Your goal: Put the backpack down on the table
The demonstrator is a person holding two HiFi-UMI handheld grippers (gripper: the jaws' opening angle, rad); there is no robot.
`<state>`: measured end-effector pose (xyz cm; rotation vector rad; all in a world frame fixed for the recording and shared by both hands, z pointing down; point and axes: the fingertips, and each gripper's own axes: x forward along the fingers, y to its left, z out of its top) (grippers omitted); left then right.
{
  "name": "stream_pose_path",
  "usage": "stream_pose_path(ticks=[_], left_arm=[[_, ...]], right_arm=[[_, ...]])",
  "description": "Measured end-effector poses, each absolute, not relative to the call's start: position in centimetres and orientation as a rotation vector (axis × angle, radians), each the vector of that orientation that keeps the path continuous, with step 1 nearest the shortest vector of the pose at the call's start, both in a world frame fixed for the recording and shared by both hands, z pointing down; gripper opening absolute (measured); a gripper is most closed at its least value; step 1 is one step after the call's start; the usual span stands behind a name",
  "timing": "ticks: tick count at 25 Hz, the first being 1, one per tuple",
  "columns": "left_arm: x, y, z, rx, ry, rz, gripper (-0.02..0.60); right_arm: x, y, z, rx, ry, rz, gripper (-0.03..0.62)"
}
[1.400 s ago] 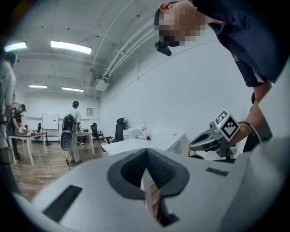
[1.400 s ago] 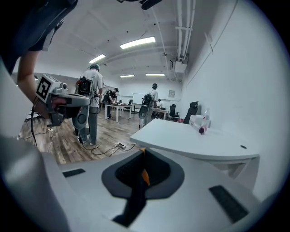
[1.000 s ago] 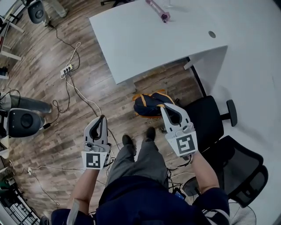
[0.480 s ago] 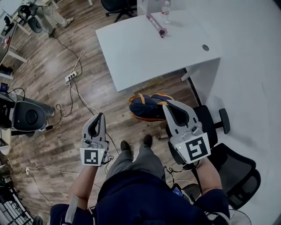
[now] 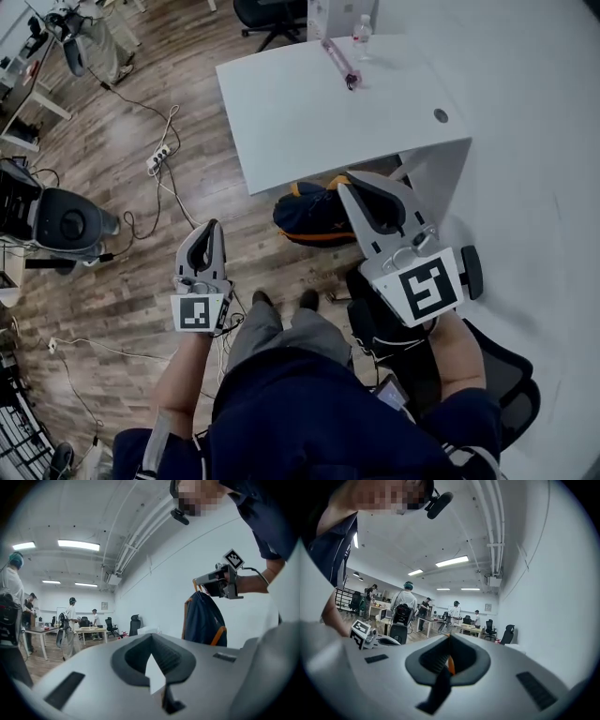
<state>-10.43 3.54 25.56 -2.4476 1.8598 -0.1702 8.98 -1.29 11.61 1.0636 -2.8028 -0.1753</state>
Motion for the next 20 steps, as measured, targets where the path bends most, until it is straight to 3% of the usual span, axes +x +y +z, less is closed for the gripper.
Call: stream_pose_path(ticks=[20], left_arm=[[-15.6,-4.8,22.7,-2.551,1.667,-0.129,0.003]], right_arm=[[2.8,-10.7,11.0,1.207,-2.7,-0.332,-0.002]])
